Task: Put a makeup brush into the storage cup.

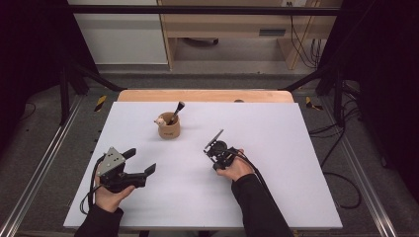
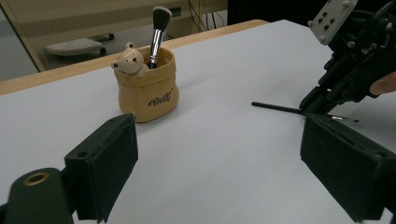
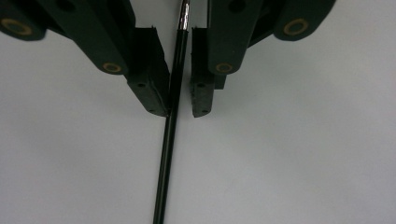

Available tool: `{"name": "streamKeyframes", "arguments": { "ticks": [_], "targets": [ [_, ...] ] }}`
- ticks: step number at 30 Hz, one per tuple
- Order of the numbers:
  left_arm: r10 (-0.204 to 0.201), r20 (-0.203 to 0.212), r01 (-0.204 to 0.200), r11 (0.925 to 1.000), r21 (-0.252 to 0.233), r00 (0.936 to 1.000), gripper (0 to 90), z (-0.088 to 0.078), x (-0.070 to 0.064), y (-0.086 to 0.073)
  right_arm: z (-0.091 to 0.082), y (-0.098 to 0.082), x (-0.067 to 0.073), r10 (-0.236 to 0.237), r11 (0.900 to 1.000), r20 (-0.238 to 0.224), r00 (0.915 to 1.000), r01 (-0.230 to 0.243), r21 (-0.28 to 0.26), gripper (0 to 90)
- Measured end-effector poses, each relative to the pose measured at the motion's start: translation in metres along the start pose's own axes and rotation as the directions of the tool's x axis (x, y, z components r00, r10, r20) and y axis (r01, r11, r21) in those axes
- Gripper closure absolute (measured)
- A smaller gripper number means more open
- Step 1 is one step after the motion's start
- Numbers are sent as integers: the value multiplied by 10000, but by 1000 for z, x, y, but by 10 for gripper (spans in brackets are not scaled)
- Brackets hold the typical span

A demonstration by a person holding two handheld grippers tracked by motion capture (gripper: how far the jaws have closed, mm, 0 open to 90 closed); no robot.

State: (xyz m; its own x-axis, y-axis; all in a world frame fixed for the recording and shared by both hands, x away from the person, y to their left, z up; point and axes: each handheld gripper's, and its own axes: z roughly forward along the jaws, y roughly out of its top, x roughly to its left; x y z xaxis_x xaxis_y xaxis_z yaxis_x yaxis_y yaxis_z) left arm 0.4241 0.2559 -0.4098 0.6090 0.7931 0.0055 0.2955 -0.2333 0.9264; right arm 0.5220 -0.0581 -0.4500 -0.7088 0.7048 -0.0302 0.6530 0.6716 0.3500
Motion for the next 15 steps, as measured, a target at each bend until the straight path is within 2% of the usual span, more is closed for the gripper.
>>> {"name": "streamKeyframes", "arguments": {
  "ticks": [10, 12, 14, 15],
  "targets": [
    [52, 10, -52, 10000, 21, 10000, 107, 0, -1, 0, 0, 1, 2, 324, 9994, -38, 9995, -324, 149, 856],
    [55, 11, -55, 10000, 23, 10000, 107, 0, -1, 0, 1, 1, 1, 199, 9997, -57, 9998, -199, 112, 857],
    [52, 10, -52, 10000, 32, 10000, 106, 1, -1, 0, 0, 1, 1, 395, 9991, -113, 9992, -393, 147, 858],
    [51, 10, -51, 10000, 37, 10000, 107, 1, -1, 0, 0, 1, 1, 344, 9993, -115, 9993, -342, 125, 859]
  ]
}}
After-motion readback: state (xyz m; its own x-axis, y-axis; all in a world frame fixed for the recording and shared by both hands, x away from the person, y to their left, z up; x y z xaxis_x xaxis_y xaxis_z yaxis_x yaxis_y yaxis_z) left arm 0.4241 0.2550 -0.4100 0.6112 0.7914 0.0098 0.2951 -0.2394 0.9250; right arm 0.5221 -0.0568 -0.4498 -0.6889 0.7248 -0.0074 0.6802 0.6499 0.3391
